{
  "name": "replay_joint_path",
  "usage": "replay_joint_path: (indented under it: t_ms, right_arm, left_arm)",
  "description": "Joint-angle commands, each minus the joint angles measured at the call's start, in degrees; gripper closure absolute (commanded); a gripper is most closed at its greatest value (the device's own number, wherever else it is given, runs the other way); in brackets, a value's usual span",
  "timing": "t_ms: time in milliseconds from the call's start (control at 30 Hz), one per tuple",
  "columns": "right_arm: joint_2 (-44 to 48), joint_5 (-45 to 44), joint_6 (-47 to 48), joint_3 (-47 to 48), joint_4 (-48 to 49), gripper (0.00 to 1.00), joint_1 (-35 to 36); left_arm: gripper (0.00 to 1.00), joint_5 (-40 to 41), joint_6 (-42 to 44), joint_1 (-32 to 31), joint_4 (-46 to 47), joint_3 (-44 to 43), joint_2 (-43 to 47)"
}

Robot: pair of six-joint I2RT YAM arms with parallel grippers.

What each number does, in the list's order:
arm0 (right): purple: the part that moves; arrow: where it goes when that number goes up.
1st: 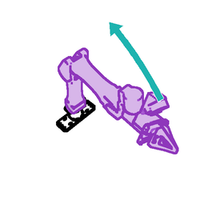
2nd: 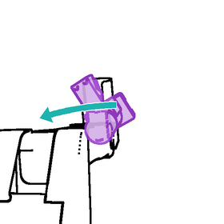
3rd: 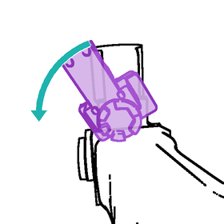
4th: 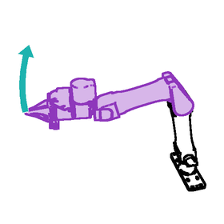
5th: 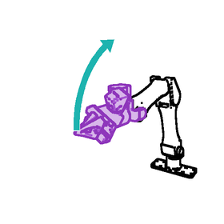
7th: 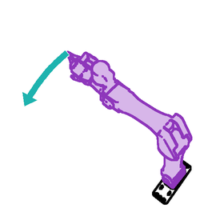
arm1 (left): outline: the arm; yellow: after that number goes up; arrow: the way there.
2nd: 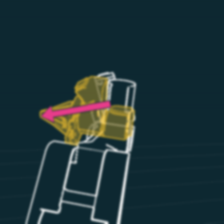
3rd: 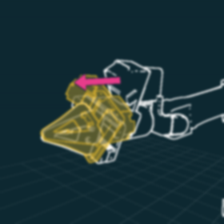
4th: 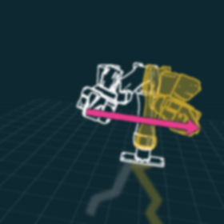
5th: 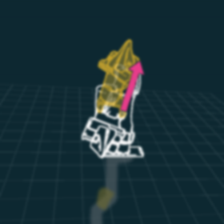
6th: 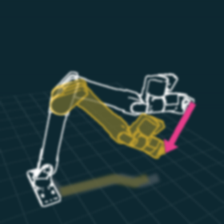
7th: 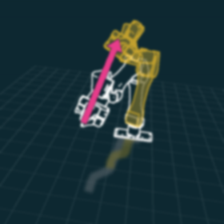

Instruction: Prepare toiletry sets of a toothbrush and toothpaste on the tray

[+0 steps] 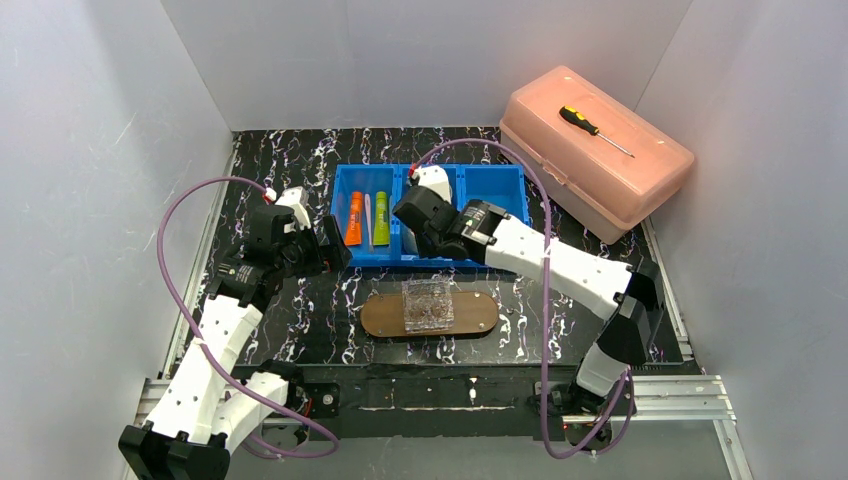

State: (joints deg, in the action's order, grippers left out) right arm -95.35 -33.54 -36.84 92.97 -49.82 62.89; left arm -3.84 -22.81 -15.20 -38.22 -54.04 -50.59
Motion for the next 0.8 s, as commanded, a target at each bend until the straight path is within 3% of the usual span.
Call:
replay_joint_path:
  t_ms: [0, 767]
  right_arm:
    - [-1.1, 7.5, 9.7, 2.2, 7.0, 0.61, -3.3]
    - [-12.3, 23.7, 26.7, 4.1, 15.8, 0.52, -12.0]
  left_arm:
    - [0.02, 0.5, 0.3, -0.2, -1.0, -0.7, -0.2]
    - [0.02, 1.1, 0.6, -0.3, -1.2, -0.8, -0.7]
